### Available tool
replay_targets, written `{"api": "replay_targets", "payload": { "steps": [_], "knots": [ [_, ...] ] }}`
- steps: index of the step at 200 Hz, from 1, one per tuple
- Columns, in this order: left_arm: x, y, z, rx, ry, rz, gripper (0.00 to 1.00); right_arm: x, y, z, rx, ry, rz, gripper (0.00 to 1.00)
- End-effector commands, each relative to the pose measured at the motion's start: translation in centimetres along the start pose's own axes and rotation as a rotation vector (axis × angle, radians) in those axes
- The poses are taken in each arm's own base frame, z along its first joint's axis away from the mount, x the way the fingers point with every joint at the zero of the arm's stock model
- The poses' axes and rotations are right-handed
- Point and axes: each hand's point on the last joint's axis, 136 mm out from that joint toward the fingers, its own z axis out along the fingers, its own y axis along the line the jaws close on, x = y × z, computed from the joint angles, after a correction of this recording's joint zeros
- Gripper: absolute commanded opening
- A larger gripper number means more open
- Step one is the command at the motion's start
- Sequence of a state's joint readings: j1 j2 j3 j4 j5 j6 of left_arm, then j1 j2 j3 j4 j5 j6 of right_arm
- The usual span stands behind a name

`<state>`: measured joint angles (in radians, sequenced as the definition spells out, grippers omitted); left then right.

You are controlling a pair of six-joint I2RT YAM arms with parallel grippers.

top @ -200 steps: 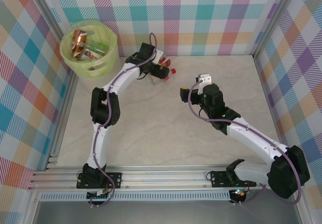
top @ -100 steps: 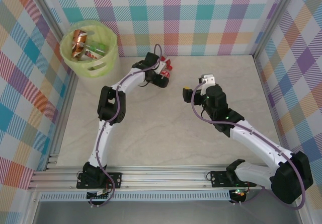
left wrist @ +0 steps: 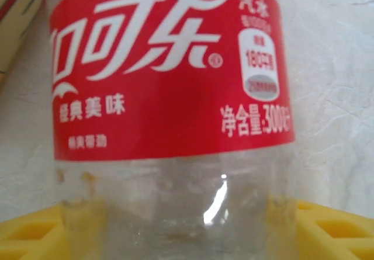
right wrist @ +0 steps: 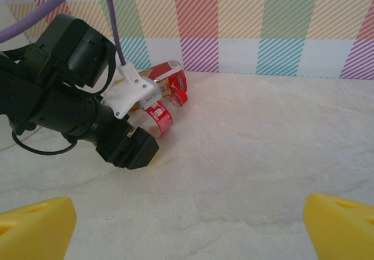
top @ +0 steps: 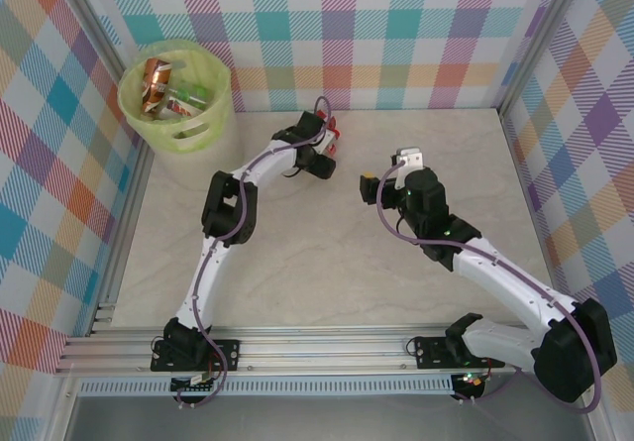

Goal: Put the plastic bottles in the bin

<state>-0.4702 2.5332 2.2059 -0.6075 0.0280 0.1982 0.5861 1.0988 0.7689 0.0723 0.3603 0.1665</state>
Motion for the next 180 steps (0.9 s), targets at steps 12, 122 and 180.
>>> {"api": "replay_targets", "payload": {
  "steps": [12, 122, 180],
  "knots": [
    [-1.2, -1.0, -1.2, 0.015, -0.017, -0.054, 0.65, 0.3, 1.4, -1.1, -0.093, 0.012, 0.009, 1.0],
    [-4.8, -2.6, -10.2, 0.112, -0.215, -0.11, 0.5, -1.2, 1.2, -3.4, -0.124, -0.123, -0.047, 1.0],
    [-9.0, -0.9, -25.3, 0.026, -0.45, -0.132, 0.47, -2.0, 1.6, -3.1, -0.136, -0.161, -0.042, 1.0]
  ]
}}
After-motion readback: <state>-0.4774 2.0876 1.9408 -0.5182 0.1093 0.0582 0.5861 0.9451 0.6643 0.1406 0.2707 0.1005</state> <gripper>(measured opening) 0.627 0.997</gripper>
